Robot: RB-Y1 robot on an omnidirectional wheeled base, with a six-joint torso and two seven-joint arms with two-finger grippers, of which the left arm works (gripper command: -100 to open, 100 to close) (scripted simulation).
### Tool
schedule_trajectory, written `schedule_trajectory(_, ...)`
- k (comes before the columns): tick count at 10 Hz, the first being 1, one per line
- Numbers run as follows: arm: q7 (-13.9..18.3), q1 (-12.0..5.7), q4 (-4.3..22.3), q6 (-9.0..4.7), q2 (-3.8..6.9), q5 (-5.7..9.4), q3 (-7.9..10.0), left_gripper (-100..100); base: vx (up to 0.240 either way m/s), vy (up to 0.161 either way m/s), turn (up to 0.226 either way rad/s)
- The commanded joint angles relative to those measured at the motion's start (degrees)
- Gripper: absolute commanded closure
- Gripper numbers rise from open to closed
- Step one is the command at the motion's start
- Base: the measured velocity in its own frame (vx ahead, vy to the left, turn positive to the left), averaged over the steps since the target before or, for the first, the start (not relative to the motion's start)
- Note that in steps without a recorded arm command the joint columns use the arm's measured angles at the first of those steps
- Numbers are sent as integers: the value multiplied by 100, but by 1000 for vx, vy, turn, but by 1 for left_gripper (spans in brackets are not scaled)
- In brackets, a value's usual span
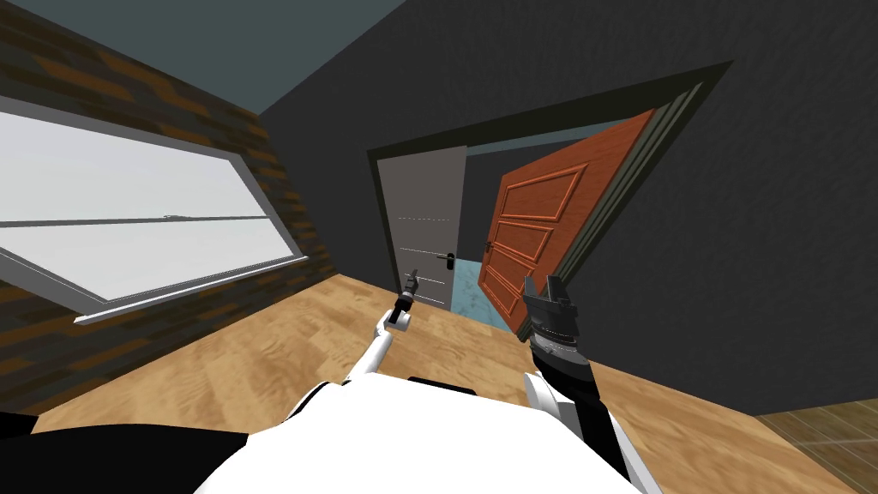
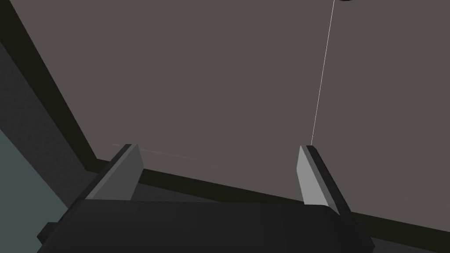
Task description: Push the door open
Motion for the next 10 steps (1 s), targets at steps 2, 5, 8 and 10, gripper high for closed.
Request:
schedule_trajectory(2,29,-285,502,-7,-3,-27,20,-100,96,-37,-30)
schedule_trajectory(5,49,-502,868,14,-12,-51,33,-100,81,-31,-15)
schedule_trajectory(8,76,-797,1358,42,-34,-84,51,-100,89,-42,-25)
schedule_trajectory(10,93,-986,1671,60,-49,-104,62,-100,104,-26,-23)
